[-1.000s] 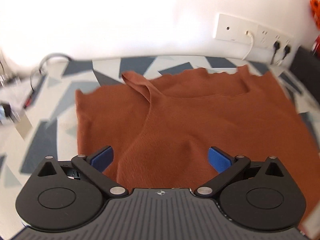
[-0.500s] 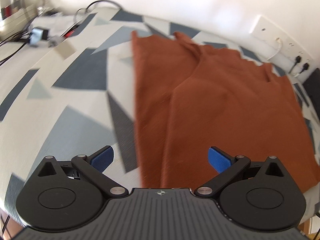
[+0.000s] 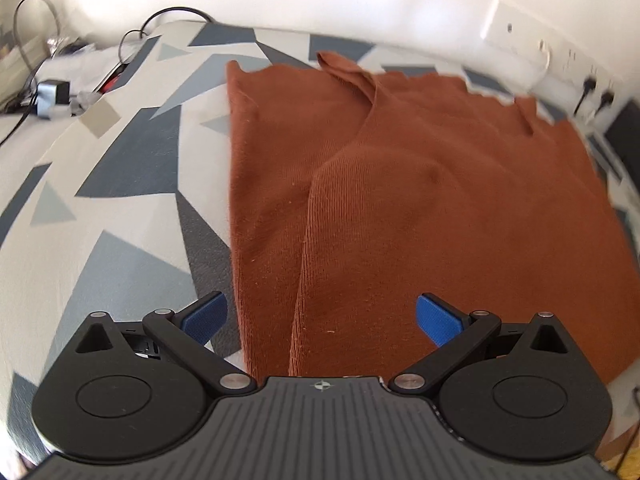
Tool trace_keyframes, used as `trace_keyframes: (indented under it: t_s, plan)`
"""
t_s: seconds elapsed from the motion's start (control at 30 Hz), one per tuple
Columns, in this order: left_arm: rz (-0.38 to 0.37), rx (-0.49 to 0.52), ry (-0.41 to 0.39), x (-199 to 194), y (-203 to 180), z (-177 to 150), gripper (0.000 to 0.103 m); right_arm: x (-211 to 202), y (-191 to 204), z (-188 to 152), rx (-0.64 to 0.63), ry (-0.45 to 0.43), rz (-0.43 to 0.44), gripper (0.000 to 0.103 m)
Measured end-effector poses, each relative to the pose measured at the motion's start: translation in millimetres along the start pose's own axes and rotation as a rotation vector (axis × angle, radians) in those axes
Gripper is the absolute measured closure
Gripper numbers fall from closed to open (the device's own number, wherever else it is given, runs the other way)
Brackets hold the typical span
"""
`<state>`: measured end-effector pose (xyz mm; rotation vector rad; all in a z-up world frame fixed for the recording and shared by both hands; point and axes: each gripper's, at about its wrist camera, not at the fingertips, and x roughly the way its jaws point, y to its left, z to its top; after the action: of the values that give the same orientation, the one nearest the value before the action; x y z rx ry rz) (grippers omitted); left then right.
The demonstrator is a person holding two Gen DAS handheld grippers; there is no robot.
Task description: Fold clothes
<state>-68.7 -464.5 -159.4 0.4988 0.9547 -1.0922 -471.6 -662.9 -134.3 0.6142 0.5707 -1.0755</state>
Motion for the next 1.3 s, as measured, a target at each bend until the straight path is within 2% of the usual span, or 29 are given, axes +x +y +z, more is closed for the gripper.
trace_keyframes:
  t_s: [0.1,0.23,0.5,0.57,0.73,0.77,0.83,0.97,1.03,1.1,1.17,1.23,1.3]
  plan:
    - [0.018,0.0,0.017,10.2,-4.5,0.4,0.0,0.4,-8.0,2.0,-0.011,-0.02,0.009,0.001]
    - [0.047,0.029,-0.006,14.5,-11.2,-3.3,0.0,2.9,-21.3,8.2,-0.015,-0.039,0.025,0.001]
    - [0.05,0.011,-0.03,15.2,-9.9,-4.3,0.0,26.8,-20.0,16.2,-0.07,-0.014,0.105,0.029]
    - [0.052,0.009,-0.029,15.4,-9.8,-3.6,0.0,33.8,-18.6,16.1,-0.067,0.003,0.113,0.033]
    - [0.043,0.023,-0.023,14.0,-8.1,-2.5,0.0,42.8,-25.0,14.8,-0.022,0.032,0.139,0.034]
    - [0.04,0.031,-0.015,12.8,-7.9,-1.2,0.001,43.8,-27.6,14.5,-0.01,0.038,0.142,0.036]
    - [0.034,0.046,-0.021,8.8,-6.2,-1.6,0.02,45.8,-33.1,13.8,0.013,0.05,0.148,0.041]
    - [0.024,0.071,-0.036,1.1,-1.9,-2.5,0.031,44.6,-43.3,11.1,0.058,0.058,0.181,0.05]
    - [0.027,0.068,-0.04,-2.4,0.6,-0.3,0.042,44.0,-46.3,9.4,0.065,0.061,0.196,0.052]
    - [0.037,0.061,-0.047,-8.9,1.8,3.0,0.042,42.2,-47.8,8.5,0.063,0.06,0.2,0.052]
    - [0.05,0.064,-0.092,-19.1,0.0,5.3,0.042,40.1,-49.5,8.3,0.069,0.056,0.205,0.051]
    - [0.029,0.087,-0.096,-20.5,-3.8,7.2,0.035,38.4,-51.8,8.5,0.083,0.049,0.21,0.051]
    - [0.008,0.107,-0.084,-15.8,-7.8,9.1,0.034,39.4,-54.1,8.8,0.101,0.051,0.212,0.051]
